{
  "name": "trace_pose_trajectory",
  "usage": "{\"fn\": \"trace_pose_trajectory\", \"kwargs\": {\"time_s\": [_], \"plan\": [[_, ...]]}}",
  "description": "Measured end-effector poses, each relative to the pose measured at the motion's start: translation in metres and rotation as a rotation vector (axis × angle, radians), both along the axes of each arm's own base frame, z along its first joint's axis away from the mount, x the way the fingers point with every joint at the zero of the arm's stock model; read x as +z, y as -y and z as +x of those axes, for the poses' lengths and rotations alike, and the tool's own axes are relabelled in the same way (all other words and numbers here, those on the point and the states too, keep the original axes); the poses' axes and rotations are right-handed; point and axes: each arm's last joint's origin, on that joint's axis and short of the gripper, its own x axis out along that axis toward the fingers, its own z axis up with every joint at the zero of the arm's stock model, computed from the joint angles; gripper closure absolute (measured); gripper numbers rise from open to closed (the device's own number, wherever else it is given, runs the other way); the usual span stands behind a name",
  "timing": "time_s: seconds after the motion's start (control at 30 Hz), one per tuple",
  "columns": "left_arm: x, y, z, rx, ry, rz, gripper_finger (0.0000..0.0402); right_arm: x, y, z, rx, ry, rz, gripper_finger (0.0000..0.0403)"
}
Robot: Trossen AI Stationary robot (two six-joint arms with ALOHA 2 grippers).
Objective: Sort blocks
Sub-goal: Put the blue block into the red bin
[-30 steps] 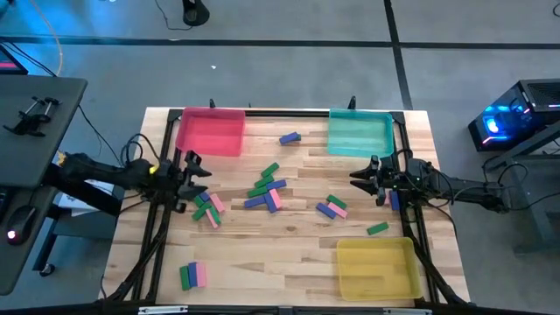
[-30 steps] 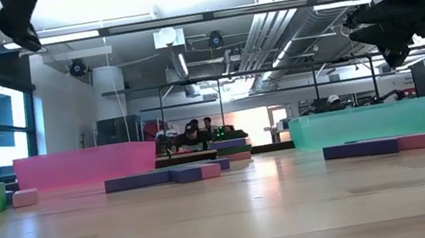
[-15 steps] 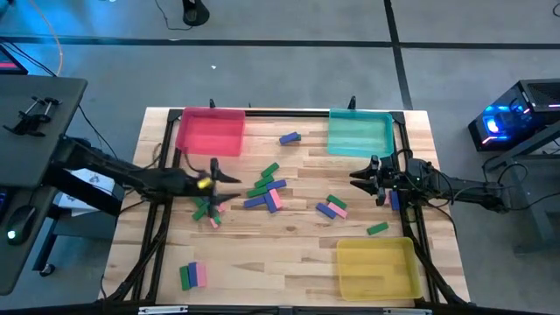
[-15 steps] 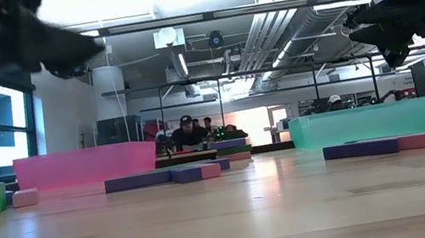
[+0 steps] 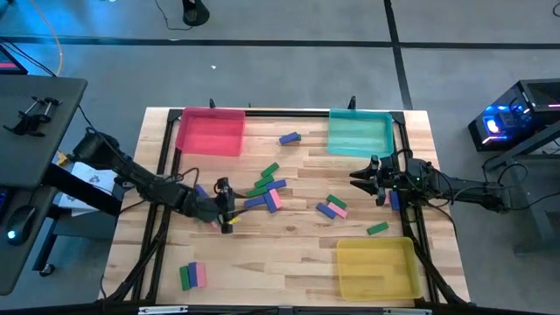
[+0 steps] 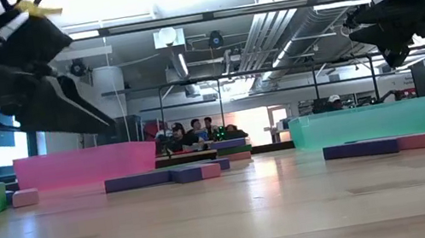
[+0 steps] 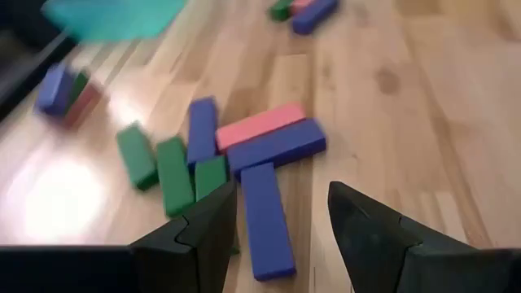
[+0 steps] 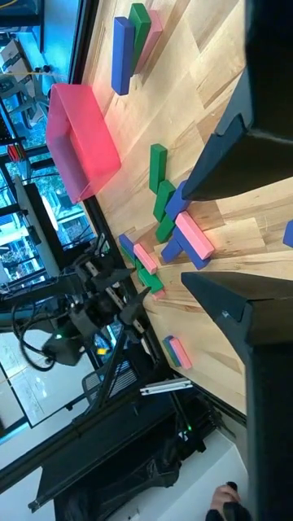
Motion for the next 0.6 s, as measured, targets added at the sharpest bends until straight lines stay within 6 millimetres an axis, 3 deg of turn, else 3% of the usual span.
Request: {"fn": "trace_pose_trajectory", "kwargs": {"time_s": [0.3, 0.6], "plan": [[-0.033, 0.014, -0.002, 0.091, -0.062, -0.061, 0.0218, 0.0, 0.0, 0.0, 0.0, 0.0, 0.0, 0.0264], [-0.055, 0.012, 0.006, 0.149, -0.062, -0.062, 0.0218, 0.0, 0.0, 0.0, 0.001, 0.0, 0.0, 0.0264]]}}
